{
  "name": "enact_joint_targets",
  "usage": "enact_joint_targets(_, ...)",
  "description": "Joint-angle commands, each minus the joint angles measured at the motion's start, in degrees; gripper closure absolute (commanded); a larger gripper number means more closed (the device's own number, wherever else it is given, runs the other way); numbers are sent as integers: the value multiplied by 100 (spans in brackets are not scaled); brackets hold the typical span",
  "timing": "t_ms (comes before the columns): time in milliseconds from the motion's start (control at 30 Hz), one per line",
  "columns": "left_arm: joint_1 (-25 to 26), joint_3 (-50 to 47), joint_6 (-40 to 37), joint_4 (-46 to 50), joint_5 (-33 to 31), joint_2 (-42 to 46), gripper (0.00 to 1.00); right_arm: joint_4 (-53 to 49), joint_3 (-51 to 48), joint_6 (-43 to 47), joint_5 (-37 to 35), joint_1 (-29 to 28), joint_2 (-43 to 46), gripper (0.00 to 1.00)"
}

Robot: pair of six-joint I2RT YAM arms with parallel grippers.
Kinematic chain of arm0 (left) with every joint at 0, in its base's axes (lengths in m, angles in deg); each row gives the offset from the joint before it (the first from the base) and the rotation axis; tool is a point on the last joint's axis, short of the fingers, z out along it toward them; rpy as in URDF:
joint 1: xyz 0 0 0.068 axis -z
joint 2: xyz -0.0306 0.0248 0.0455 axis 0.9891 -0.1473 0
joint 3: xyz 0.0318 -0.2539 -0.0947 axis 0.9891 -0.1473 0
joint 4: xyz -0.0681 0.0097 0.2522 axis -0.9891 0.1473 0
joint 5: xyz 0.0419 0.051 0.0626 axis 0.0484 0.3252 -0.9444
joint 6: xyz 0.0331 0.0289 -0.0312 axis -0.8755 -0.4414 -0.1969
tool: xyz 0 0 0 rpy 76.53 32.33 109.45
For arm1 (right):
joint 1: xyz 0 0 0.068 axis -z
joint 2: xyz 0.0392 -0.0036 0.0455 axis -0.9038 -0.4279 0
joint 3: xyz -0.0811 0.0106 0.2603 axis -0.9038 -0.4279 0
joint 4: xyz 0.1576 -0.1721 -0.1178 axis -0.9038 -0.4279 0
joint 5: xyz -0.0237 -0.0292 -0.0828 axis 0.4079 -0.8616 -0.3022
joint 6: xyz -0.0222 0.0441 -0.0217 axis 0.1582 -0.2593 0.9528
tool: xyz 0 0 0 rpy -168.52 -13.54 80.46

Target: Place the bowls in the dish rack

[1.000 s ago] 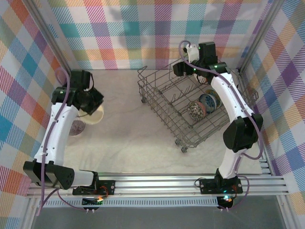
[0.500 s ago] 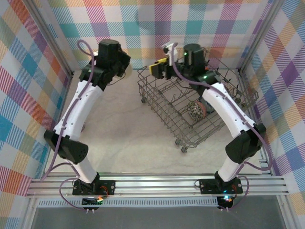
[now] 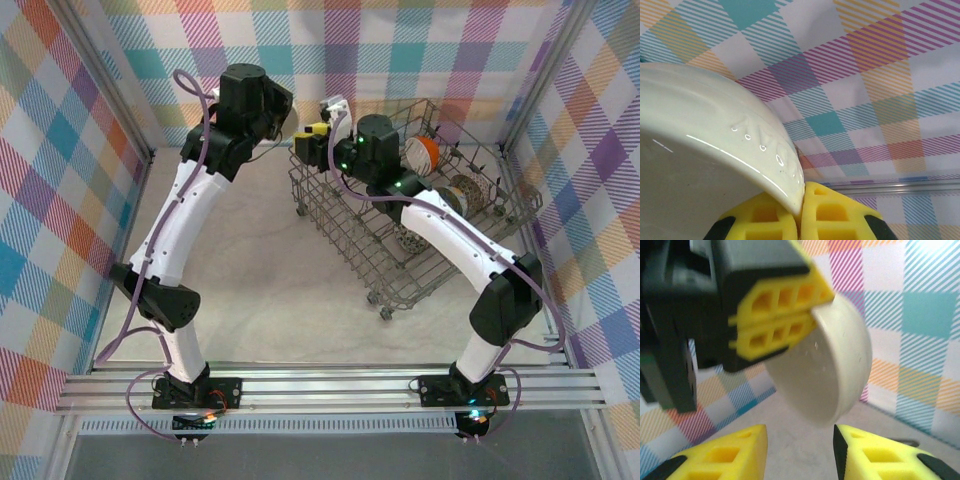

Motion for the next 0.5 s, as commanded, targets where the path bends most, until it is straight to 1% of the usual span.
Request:
enact_joint_targets(0,142,297,88,-378,-128,-88,100,1089,-239,-86,-517,-45,-169,62)
enact_joint_targets(33,148,315,127,-391,-109,-121,100,1226,-246,-124,-542,-54,-218,63)
enact_joint_targets(100,170,368,188,-399,-71,-205,100,1140,-51,-106,-715,-82,-384,65)
enact_joint_targets(200,216,590,201,-342,-77,-366,100,910,231,56,-1147,-144,-618,67)
enact_joint_targets(267,247,819,182,-238,-67,-486,100,980,250,188,-1529,-176,-692,71)
enact_joint_targets(367,275,937,174,-178,-66,-575,100,1137,235,277,-1885,-181,-786,75)
enact_joint_targets(467,275,947,205,-146,-81,-620,100,1370,244,390,-2083,-193,-867,86)
